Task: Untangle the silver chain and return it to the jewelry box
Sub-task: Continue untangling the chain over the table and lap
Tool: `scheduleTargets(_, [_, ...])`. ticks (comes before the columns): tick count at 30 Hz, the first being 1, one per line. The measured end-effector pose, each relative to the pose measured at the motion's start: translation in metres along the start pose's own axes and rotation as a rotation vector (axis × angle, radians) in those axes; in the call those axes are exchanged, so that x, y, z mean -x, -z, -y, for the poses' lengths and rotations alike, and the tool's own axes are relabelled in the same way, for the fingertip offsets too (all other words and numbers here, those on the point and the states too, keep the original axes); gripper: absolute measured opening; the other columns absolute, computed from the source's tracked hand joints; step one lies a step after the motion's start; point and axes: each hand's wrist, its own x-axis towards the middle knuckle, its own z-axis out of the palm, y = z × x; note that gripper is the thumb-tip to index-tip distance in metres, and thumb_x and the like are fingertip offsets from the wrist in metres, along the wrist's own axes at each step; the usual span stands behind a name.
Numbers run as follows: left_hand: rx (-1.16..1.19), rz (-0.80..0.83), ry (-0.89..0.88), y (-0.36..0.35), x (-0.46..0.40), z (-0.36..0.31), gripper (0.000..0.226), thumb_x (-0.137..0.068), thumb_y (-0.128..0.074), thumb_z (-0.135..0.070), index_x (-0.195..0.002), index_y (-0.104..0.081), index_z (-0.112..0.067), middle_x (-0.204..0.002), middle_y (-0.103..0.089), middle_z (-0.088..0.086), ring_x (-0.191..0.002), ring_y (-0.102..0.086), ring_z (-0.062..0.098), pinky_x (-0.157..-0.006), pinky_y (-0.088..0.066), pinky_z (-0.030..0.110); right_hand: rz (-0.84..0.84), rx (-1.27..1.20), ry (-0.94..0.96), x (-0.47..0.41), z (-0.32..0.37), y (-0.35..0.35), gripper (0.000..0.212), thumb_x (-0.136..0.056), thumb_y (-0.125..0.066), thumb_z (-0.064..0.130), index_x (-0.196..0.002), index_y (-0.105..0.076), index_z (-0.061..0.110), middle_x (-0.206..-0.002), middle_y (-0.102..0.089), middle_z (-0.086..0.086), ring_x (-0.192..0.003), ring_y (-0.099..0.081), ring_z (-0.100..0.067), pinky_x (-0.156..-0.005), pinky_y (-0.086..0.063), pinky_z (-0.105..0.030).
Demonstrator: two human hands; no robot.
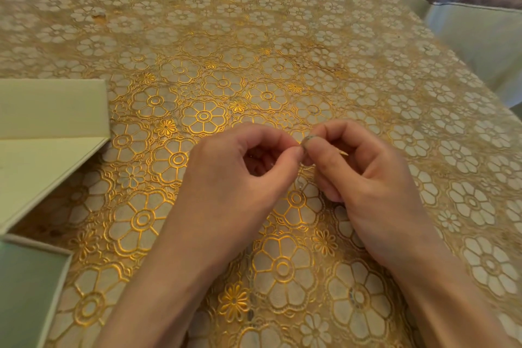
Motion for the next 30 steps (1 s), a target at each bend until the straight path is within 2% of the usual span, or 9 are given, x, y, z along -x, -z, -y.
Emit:
scheduleTargets(6, [-0.005,0.009,0.014,-0.0008,-0.0001,0.0004,0.014,-0.074,-0.074,-0.022,-0.063,-0.066,-0.026,-0.058,-0.062,-0.014,-0.049,-0.050,-0.001,-0.048,-0.038,0.008,-0.010,0.008,-0.003,0.0005,0.0004,-0.0001,0.006,-0.079,-0.056,0.019,-0.073,-0.056,0.022,-0.053,-0.053,0.010,-0.041,-0.035,0.000,-0.038,-0.026,-0.011])
scheduleTargets(9, [0.010,0.013,0.021,-0.0012,-0.0003,0.0011,0.009,-0.071,-0.067,-0.026,-0.063,-0.065,-0.024,-0.056,-0.061,-0.013,-0.048,-0.048,-0.002,-0.047,-0.037,0.008,-0.013,0.010,-0.007,0.0006,0.0003,-0.0006,0.007,-0.078,-0.057,0.019,-0.072,-0.057,0.022,-0.055,-0.055,0.006,-0.041,-0.034,-0.001,-0.038,-0.025,-0.012])
scheduleTargets(15, [0.012,0.011,0.025,-0.0015,0.0005,0.0007,0.008,-0.069,-0.062,-0.027,-0.062,-0.064,-0.022,-0.054,-0.058,-0.013,-0.046,-0.046,-0.001,-0.046,-0.036,0.009,-0.021,0.024,-0.008,0.0010,0.0016,-0.0013,0.007,-0.078,-0.057,0.020,-0.072,-0.057,0.022,-0.053,-0.055,0.015,-0.041,-0.035,0.000,-0.038,-0.026,-0.011])
scheduleTargets(19, [0.049,0.012,0.044,-0.0010,-0.0007,0.0020,0.008,-0.068,-0.061,-0.027,-0.062,-0.063,-0.022,-0.053,-0.058,-0.011,-0.046,-0.046,0.002,-0.045,-0.036,0.011,-0.030,0.025,-0.021,0.0011,0.0026,-0.0017,0.006,-0.078,-0.057,0.022,-0.073,-0.058,0.021,-0.055,-0.058,0.013,-0.040,-0.036,0.000,-0.039,-0.028,-0.010])
scheduleTargets(27, [0.047,0.016,0.023,-0.0001,-0.0009,0.0026,0.007,-0.070,-0.065,-0.028,-0.063,-0.067,-0.026,-0.062,-0.066,-0.006,-0.051,-0.052,0.004,-0.050,-0.043,0.017,-0.040,-0.063,-0.032,0.0015,0.0047,-0.0024,0.007,-0.080,-0.064,0.018,-0.074,-0.059,0.017,-0.058,-0.056,0.006,-0.041,-0.034,-0.001,-0.038,-0.028,-0.009])
scheduleTargets(30, [0.044,0.008,0.020,0.0006,-0.0004,0.0018,0.012,-0.073,-0.074,-0.024,-0.063,-0.068,-0.027,-0.062,-0.066,-0.006,-0.052,-0.052,0.004,-0.051,-0.043,0.018,-0.043,-0.071,-0.027,0.0012,0.0027,-0.0015,0.008,-0.079,-0.056,0.016,-0.072,-0.060,0.019,-0.058,-0.056,0.005,-0.041,-0.034,-0.001,-0.038,-0.028,-0.010])
